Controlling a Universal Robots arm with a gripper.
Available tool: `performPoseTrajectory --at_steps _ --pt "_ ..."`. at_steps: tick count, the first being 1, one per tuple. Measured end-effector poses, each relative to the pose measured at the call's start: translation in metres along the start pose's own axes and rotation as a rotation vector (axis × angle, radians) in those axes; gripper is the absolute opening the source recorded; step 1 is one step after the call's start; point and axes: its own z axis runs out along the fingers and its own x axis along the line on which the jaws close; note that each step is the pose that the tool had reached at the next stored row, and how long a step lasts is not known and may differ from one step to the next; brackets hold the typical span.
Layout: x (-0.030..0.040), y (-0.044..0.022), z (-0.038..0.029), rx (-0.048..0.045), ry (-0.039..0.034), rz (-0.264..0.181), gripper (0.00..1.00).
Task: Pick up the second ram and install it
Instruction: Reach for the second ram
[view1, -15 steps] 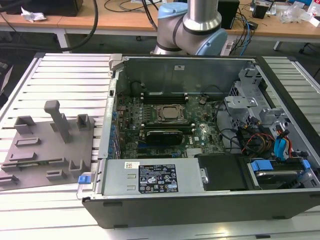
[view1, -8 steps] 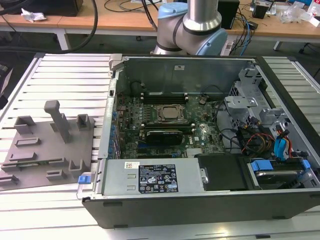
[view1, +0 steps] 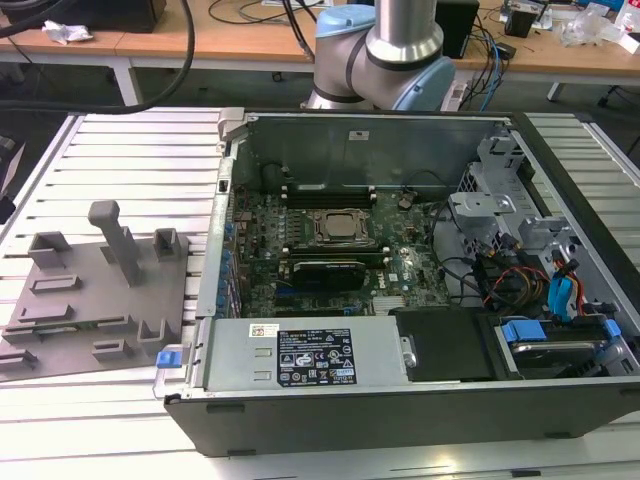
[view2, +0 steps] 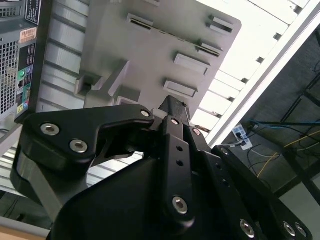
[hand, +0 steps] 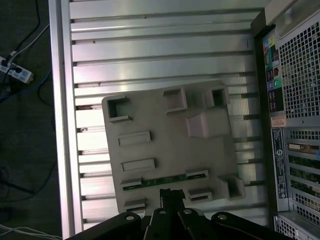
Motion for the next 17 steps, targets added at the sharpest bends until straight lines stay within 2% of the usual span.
performPoseTrajectory --at_steps 10,17 --pt "-0.0004 -0.0070 0.0021 -0.0001 0.0000 0.000 0.11" --pt "-0.0005 -0.0073 0.0021 0.0000 0.0000 0.000 0.11"
